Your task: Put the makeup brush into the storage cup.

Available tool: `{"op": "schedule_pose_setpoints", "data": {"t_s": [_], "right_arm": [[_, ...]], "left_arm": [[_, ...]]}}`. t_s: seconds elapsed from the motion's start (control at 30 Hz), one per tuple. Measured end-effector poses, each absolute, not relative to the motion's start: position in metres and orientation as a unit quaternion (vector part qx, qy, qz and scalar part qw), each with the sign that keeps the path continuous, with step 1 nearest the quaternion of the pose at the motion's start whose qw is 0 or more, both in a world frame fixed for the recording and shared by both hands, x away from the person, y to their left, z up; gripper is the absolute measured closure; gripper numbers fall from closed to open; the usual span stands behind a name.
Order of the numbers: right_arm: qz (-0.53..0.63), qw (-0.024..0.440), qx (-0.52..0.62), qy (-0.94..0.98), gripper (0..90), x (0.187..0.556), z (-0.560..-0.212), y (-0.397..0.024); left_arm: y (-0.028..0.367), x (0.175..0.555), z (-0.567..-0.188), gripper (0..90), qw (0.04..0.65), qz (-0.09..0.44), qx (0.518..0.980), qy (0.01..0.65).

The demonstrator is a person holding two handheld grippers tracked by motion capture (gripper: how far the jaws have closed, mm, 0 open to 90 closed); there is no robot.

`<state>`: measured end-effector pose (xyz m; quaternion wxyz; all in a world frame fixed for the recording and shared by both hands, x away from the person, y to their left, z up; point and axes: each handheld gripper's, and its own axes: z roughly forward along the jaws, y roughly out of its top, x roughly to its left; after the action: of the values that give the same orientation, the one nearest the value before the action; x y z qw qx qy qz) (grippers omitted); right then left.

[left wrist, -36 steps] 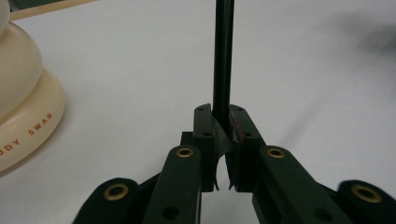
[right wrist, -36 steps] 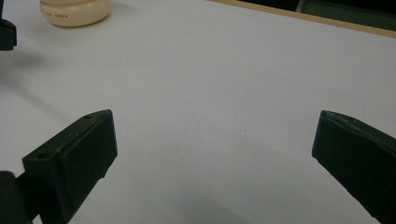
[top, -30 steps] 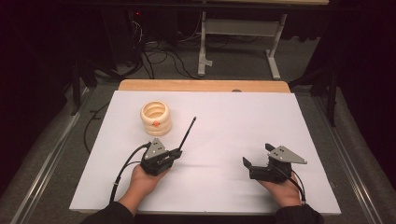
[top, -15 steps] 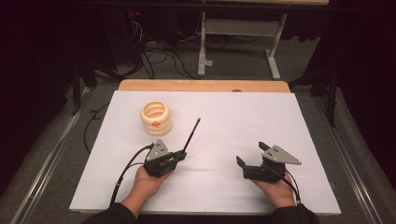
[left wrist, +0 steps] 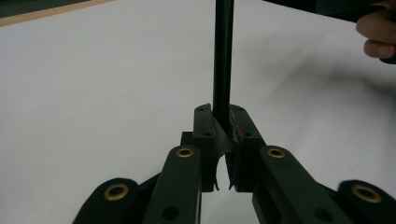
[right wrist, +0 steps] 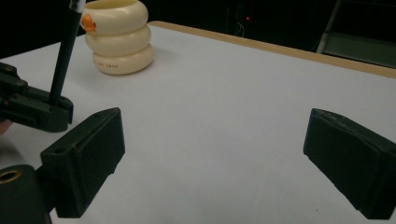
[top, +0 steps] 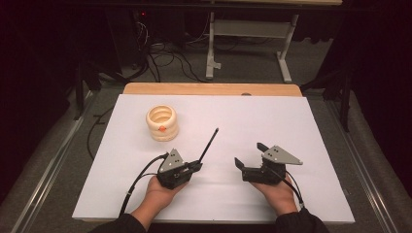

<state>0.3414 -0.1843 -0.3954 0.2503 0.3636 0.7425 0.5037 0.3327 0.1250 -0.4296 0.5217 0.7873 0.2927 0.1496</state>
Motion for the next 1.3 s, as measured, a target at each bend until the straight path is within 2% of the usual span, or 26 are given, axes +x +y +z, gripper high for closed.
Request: {"op": "schedule_pose_setpoints", "data": {"t_s": [0.5,1.3], "right_arm": [[0.500,0.252,0.347,0.752,11.6,0.361,-0.382,-0.156],[0.521,0.204,0.311,0.768,16.3,0.335,-0.389,-0.146]], "left_arm": [[0.121,0.329,-0.424,83.3,0.549,0.141,0.769,0.294],[0.110,0.321,-0.427,83.3,0.552,0.128,0.778,0.272]]}}
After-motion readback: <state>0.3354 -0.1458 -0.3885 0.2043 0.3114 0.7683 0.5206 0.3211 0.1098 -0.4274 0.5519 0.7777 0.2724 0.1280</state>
